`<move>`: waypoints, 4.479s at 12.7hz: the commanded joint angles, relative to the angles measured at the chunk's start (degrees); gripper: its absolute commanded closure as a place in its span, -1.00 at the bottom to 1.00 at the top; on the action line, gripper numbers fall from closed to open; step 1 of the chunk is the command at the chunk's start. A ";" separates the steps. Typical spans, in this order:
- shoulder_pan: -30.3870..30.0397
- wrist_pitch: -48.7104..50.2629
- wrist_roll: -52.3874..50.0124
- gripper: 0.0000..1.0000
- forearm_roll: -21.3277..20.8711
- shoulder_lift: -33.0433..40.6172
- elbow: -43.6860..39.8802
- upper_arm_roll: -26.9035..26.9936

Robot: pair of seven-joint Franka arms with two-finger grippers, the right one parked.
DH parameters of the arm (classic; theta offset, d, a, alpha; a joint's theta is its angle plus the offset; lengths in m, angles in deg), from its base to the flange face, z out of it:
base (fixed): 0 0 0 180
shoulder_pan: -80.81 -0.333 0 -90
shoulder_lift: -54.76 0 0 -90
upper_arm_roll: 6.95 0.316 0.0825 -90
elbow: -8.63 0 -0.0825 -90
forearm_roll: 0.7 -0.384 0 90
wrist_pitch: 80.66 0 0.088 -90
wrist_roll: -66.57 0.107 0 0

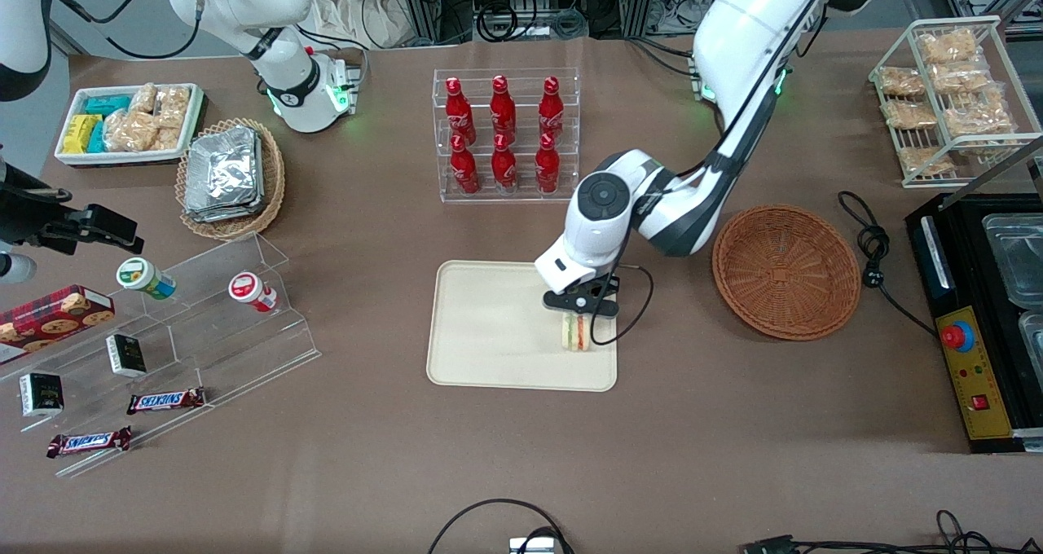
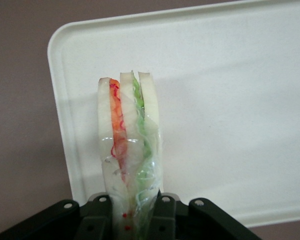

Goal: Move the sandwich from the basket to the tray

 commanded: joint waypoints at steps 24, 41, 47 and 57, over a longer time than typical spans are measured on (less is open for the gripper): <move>-3.22 15.39 -7.11 -0.70 -2.03 2.18 -15.66 0.96; -19.01 34.48 3.23 -0.79 5.44 20.36 -12.53 4.30; -25.36 36.31 17.65 -1.00 8.18 33.72 -1.10 4.30; -29.93 47.66 31.12 -1.00 16.00 44.46 -0.55 5.01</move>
